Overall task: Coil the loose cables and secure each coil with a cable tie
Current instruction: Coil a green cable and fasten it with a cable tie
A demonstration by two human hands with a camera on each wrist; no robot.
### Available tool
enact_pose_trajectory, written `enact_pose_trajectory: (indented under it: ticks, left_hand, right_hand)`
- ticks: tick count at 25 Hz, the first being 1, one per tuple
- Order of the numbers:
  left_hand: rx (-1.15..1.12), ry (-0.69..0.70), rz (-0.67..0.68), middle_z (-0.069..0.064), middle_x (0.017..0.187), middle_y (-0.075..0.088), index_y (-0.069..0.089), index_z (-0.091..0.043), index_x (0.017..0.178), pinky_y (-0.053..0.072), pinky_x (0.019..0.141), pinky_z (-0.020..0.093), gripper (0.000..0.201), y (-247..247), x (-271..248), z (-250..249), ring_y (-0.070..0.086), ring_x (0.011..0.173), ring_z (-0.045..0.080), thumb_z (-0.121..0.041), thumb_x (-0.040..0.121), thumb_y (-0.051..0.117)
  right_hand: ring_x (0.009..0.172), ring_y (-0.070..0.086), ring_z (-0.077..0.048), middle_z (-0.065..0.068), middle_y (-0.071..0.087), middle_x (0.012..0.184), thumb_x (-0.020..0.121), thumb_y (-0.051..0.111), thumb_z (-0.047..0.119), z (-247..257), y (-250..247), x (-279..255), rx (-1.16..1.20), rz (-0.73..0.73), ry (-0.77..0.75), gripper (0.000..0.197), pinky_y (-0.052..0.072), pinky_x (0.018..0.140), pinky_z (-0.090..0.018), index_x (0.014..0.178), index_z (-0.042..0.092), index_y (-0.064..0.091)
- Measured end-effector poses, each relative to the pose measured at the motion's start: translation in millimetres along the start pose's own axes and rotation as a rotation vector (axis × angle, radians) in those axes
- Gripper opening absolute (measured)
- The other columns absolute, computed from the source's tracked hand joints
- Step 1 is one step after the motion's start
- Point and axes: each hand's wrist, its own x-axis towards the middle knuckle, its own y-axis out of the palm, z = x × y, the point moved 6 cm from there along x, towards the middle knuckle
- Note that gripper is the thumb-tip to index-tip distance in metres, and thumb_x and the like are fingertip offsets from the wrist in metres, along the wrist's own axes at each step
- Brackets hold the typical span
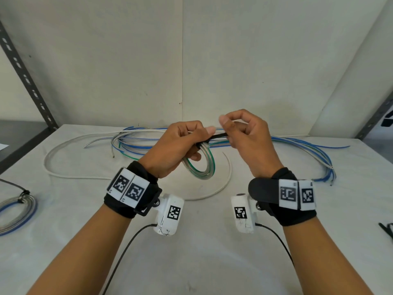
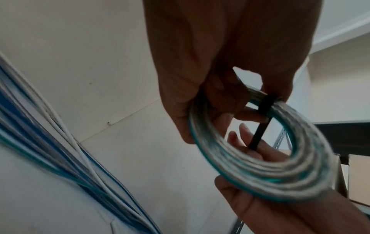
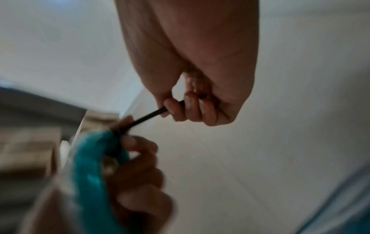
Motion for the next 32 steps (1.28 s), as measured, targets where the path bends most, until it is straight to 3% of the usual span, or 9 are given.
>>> enact_pose_trajectory:
  ticks: [4, 8, 11, 12, 15, 20, 24, 28, 32]
  left_hand:
    - [0.038, 0.037, -0.057, 0.013, 0.073, 0.038, 0.059, -0.024, 0.061, 0.043, 0.057, 0.024, 0.031, 1.7, 0.3, 0.0, 0.032, 0.058, 0.017, -0.044, 0.082, 0.070]
    - [0.068, 0.061, -0.077, 0.001, 0.066, 0.049, 0.058, -0.022, 0.063, 0.043, 0.059, 0.027, 0.033, 1.8, -0.3, -1.4, 0.040, 0.059, 0.015, -0.028, 0.094, 0.068]
    - [0.110, 0.079, -0.078, -0.006, 0.062, 0.052, 0.057, -0.018, 0.065, 0.042, 0.060, 0.027, 0.034, 4.3, -1.2, -1.5, 0.044, 0.058, 0.010, -0.020, 0.098, 0.064]
    - [0.114, 0.088, -0.078, -0.006, 0.062, 0.052, 0.056, -0.017, 0.066, 0.042, 0.060, 0.027, 0.033, 4.9, -1.5, -1.5, 0.044, 0.058, 0.010, -0.020, 0.098, 0.064]
    - [0.134, 0.115, -0.097, -0.009, 0.064, 0.059, 0.057, -0.014, 0.070, 0.042, 0.061, 0.027, 0.030, 3.1, -3.2, -5.2, 0.049, 0.061, 0.009, -0.020, 0.099, 0.062]
    - [0.214, 0.105, -0.076, 0.003, 0.073, 0.061, 0.068, -0.003, 0.086, 0.038, 0.063, 0.038, 0.027, 11.1, -4.4, 1.2, 0.041, 0.067, 0.026, -0.024, 0.101, 0.061]
    - [0.166, 0.107, -0.095, 0.007, 0.071, 0.059, 0.061, -0.002, 0.077, 0.034, 0.061, 0.039, 0.030, 19.8, -4.4, 3.2, 0.035, 0.062, 0.025, -0.022, 0.100, 0.061]
    - [0.139, 0.087, -0.118, 0.030, 0.079, 0.058, 0.059, 0.002, 0.077, 0.032, 0.061, 0.042, 0.032, 21.8, -3.6, 8.9, 0.033, 0.062, 0.036, -0.021, 0.099, 0.063]
    - [0.145, 0.067, -0.131, 0.030, 0.081, 0.059, 0.060, 0.005, 0.081, 0.033, 0.061, 0.043, 0.032, 24.4, -3.6, 14.2, 0.037, 0.064, 0.031, -0.021, 0.099, 0.063]
  right_hand:
    - [0.057, 0.051, -0.008, 0.000, 0.058, 0.069, 0.094, 0.066, 0.016, -16.9, 9.9, -3.8, 0.693, 0.046, 0.391, 0.013, 0.049, 0.059, -0.018, 0.105, 0.008, 0.064]
    - [0.056, 0.052, -0.005, 0.001, 0.058, 0.068, 0.083, 0.073, 0.017, -25.2, 19.2, -6.5, 0.833, 0.047, 0.512, 0.025, 0.050, 0.060, -0.016, 0.105, 0.008, 0.062]
    - [0.053, 0.051, -0.004, 0.004, 0.056, 0.063, 0.088, 0.070, 0.017, -27.5, 23.1, -7.8, 0.893, 0.028, 0.546, 0.015, 0.048, 0.058, -0.015, 0.099, 0.010, 0.062]
    - [0.053, 0.049, -0.004, 0.005, 0.055, 0.062, 0.092, 0.066, 0.019, -26.6, 25.1, -8.5, 0.883, 0.040, 0.542, 0.010, 0.048, 0.058, -0.015, 0.096, 0.010, 0.064]
    - [0.052, 0.045, -0.005, 0.004, 0.053, 0.063, 0.101, 0.055, 0.029, -19.7, 29.0, -10.6, 0.720, 0.108, 0.476, 0.025, 0.046, 0.055, -0.015, 0.089, 0.011, 0.068]
    - [0.052, 0.040, -0.010, -0.004, 0.047, 0.061, 0.108, 0.044, 0.028, -1.0, 12.0, -6.1, 0.137, -0.036, 0.048, 0.041, 0.037, 0.052, -0.018, 0.080, 0.007, 0.066]
    - [0.050, 0.035, -0.011, 0.001, 0.040, 0.053, 0.108, 0.044, 0.024, -3.6, 6.8, -3.9, 0.131, -0.098, 0.001, 0.042, 0.034, 0.050, -0.017, 0.077, 0.004, 0.063]
    - [0.050, 0.033, -0.009, 0.008, 0.039, 0.051, 0.107, 0.046, 0.024, -12.3, 5.8, -2.5, 0.104, -0.167, -0.033, 0.043, 0.032, 0.052, -0.023, 0.071, 0.006, 0.061]
    - [0.051, 0.039, -0.005, 0.016, 0.045, 0.050, 0.106, 0.048, 0.024, -21.3, 2.0, -1.0, 0.020, -0.237, -0.066, 0.042, 0.035, 0.058, -0.025, 0.069, 0.009, 0.060]
